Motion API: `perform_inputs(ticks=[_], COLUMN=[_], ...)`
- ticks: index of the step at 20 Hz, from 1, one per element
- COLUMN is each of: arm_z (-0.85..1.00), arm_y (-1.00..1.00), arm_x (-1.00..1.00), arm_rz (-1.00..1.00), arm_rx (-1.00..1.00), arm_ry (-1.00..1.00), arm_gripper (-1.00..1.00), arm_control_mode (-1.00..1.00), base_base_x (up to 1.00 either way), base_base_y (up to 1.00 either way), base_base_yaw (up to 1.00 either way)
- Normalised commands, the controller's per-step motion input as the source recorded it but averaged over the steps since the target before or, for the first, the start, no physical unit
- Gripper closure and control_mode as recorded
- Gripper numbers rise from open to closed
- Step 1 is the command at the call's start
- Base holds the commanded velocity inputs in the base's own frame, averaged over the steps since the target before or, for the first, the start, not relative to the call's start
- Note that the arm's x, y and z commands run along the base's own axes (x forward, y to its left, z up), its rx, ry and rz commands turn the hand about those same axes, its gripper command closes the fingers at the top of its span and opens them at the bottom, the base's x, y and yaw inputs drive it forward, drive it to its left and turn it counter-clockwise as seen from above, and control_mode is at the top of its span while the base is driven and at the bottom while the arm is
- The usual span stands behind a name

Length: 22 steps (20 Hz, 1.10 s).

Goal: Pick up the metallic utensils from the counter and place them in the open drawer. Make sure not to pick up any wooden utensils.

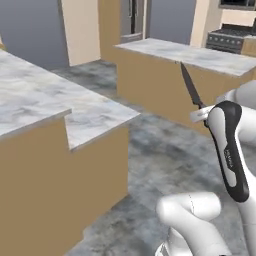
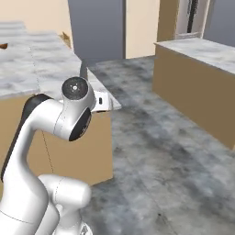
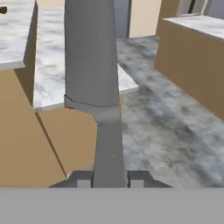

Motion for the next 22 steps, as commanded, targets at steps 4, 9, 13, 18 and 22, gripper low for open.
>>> perform_inputs(ticks=[4, 9, 13, 18, 22], arm_z=[0.0, 0.0, 0.0, 0.0, 0.0], arm_y=[0.0, 0.0, 0.0, 0.0, 0.0], arm_x=[0.0, 0.0, 0.0, 0.0, 0.0], arm_rz=[0.0, 0.0, 0.0, 0.0, 0.0], arm_rx=[0.0, 0.0, 0.0, 0.0, 0.0], arm_ry=[0.0, 0.0, 0.0, 0.0, 0.0], arm_gripper=[1.0, 1.0, 1.0, 1.0, 1.0], arm_control_mode=[1.0, 1.0, 1.0, 1.0, 1.0], base_base_x=[0.33, 0.3, 0.23, 0.19, 0.23], base_base_y=[-0.96, -1.0, -1.0, -1.0, -1.0], base_base_yaw=[0.6, 0.56, 0.49, 0.44, 0.42])
